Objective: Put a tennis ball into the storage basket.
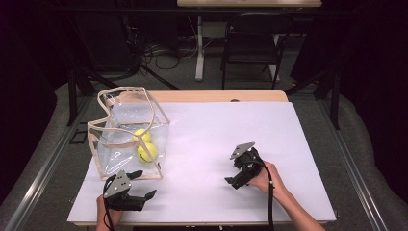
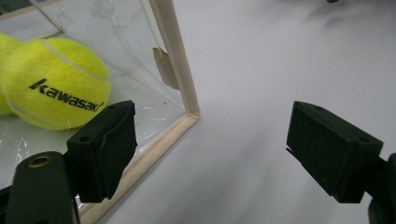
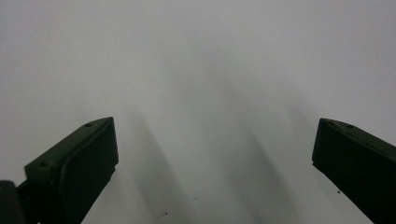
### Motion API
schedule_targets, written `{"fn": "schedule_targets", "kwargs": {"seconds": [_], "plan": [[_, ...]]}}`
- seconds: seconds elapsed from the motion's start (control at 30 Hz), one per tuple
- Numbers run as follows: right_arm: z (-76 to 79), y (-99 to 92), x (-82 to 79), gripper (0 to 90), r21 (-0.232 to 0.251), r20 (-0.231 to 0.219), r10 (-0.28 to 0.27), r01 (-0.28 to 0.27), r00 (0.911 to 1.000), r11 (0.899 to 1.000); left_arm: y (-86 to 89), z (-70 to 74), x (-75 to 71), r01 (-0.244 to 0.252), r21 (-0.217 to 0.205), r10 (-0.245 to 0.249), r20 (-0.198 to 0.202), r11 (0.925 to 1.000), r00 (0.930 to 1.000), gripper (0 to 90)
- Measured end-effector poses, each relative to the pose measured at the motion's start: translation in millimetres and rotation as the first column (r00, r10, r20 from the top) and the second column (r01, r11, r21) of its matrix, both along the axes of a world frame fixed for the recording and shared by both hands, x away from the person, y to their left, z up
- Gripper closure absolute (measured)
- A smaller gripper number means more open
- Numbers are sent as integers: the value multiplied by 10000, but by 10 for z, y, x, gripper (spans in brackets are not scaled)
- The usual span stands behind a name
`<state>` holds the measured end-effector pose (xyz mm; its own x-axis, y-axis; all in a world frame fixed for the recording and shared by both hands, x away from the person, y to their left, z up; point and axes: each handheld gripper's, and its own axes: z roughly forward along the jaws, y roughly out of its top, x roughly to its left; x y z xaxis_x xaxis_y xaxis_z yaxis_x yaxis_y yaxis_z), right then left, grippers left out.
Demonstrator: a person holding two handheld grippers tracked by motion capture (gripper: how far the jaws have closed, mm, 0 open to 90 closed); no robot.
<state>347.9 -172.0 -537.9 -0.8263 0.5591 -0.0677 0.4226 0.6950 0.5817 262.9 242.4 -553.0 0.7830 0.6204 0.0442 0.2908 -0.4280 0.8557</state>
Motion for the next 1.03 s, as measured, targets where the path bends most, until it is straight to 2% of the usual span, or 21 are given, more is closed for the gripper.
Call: {"fn": "schedule_targets", "kwargs": {"seconds": [0.3,1.03], "plan": [[-67,-127,-92,0,254,12,-287,287,9996,9993,-1,-1,0,-16,24,16,4,10000,10000,159],[-157,-310,-270,0,290,-33,-724,725,9974,9969,8,1,1,-71,98,71,-17,9999,10000,159]]}}
